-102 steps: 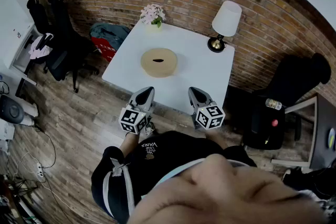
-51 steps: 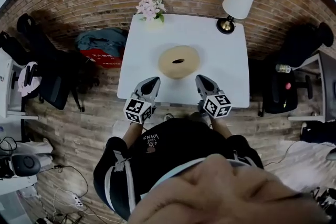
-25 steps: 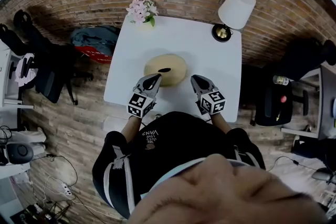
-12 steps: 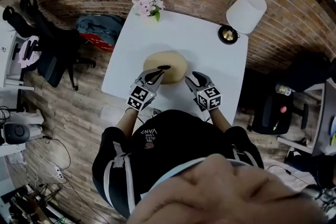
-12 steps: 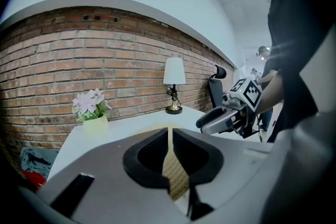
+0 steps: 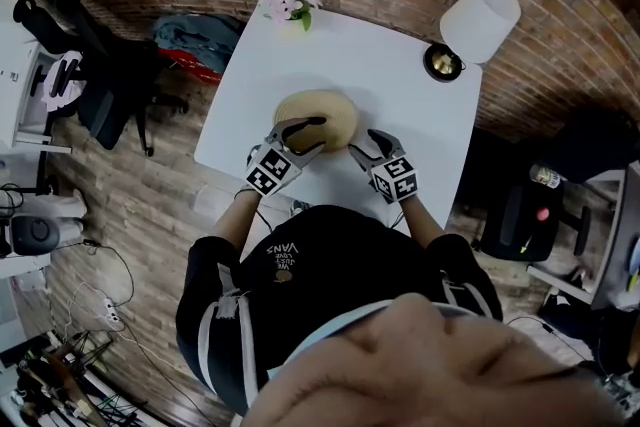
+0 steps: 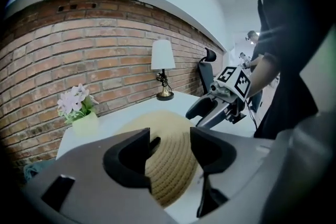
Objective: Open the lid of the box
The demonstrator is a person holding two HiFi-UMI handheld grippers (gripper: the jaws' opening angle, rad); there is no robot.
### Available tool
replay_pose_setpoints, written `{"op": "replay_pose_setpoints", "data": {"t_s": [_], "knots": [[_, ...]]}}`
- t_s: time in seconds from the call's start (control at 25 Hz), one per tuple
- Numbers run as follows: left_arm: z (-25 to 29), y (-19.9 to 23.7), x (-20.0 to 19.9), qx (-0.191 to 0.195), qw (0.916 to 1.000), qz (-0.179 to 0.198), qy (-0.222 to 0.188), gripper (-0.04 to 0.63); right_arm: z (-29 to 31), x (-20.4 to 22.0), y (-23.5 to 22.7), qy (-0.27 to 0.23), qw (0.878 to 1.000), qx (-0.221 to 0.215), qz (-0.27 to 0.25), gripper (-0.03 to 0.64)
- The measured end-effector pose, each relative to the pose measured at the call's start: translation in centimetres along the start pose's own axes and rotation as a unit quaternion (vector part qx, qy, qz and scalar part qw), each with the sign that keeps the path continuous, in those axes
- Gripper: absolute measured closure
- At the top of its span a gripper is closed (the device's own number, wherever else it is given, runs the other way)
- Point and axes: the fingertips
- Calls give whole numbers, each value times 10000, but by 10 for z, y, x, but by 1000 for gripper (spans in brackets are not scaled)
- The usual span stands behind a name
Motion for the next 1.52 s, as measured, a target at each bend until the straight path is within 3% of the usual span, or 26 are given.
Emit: {"op": "replay_pose_setpoints", "data": {"t_s": [0.28,0.48,0.84,1.28,1.4,1.52], "knots": [[8,-10,16,393,9979,217,467,308,-3,8,1,99,9996,-249,14,365],[13,-17,32,744,9911,564,945,260,5,17,6,191,9984,-484,-205,350],[20,-18,49,1231,9658,1343,1845,242,21,19,17,255,9962,-718,-418,327],[23,-19,69,1674,9283,1872,2744,221,29,25,12,311,9958,-664,-556,308],[21,-22,72,1800,9186,1898,2963,221,31,24,11,261,9962,-641,-524,308],[21,-25,79,1800,9172,1732,3103,221,32,22,12,249,9961,-639,-552,307]]}}
Point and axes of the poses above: the fingertips, and each gripper's own axes: z forward along the fingers, y to its left, x out of its underside, and after that the axes turned 12 degrees about -y, right-handed
